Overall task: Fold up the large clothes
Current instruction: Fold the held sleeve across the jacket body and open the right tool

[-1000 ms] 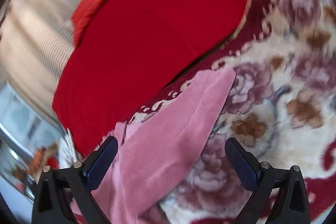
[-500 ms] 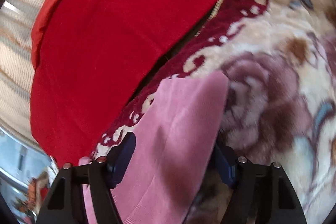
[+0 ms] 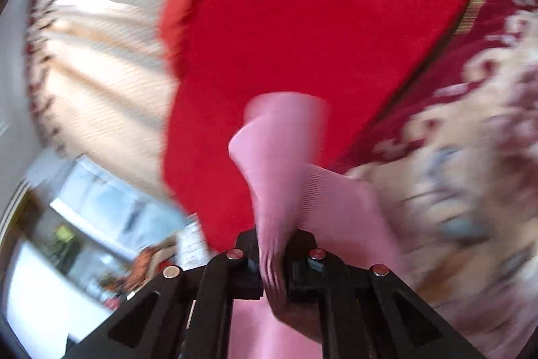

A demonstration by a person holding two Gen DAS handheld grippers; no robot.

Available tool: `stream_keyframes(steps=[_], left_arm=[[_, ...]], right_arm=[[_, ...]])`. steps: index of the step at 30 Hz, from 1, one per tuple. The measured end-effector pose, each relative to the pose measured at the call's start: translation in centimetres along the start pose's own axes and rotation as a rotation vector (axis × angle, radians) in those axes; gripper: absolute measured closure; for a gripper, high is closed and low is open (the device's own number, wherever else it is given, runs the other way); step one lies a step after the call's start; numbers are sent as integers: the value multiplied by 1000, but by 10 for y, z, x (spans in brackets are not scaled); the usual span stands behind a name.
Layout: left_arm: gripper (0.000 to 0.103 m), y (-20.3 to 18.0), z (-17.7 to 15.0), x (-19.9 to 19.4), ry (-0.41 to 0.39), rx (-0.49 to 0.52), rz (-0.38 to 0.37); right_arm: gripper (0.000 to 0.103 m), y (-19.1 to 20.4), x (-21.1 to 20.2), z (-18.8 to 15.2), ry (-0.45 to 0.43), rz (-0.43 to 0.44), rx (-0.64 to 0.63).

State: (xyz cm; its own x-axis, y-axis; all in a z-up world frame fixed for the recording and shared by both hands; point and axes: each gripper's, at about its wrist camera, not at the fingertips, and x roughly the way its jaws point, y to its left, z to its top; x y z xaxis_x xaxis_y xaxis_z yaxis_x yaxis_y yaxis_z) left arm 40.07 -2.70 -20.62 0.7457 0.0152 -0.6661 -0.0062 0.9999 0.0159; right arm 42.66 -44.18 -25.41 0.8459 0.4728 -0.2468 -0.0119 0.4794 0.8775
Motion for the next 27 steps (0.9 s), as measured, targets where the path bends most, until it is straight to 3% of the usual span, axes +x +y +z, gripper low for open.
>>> stream_keyframes(steps=[6,9,13,14,15,16,17,18,22,25,27], left_arm=[[0,52,1,-6,-1,-109,44],[0,74,-3,-7,14,-154,23],[0,92,-11,-8,40,-173,-37],[0,94,-13,-8,46,-171,-55],[0,96,-14,-8,54,-169,-82],[0,96,-15,-8,62,-166,-109],[0,96,-17,-7,76,-163,-140],[0,96,-18,-6,94,-160,-172],[0,93,-25,-2,160,-153,-259],[0,84,-31,-1,187,-178,-362],[11,75,-34,2,210,-169,-437]], right_arm=[[94,66,42,-55,121,152,-86],[94,76,76,-83,213,160,-86],[85,80,116,-126,336,97,-71],[80,81,123,-134,368,80,-67],[59,79,131,-141,405,61,-58],[21,76,135,-147,441,58,-35],[10,72,136,-150,457,70,-4],[5,71,130,-154,439,90,26],[5,85,106,-145,389,137,-59],[6,105,83,-131,296,48,-174],[12,106,60,-119,215,-36,-246]])
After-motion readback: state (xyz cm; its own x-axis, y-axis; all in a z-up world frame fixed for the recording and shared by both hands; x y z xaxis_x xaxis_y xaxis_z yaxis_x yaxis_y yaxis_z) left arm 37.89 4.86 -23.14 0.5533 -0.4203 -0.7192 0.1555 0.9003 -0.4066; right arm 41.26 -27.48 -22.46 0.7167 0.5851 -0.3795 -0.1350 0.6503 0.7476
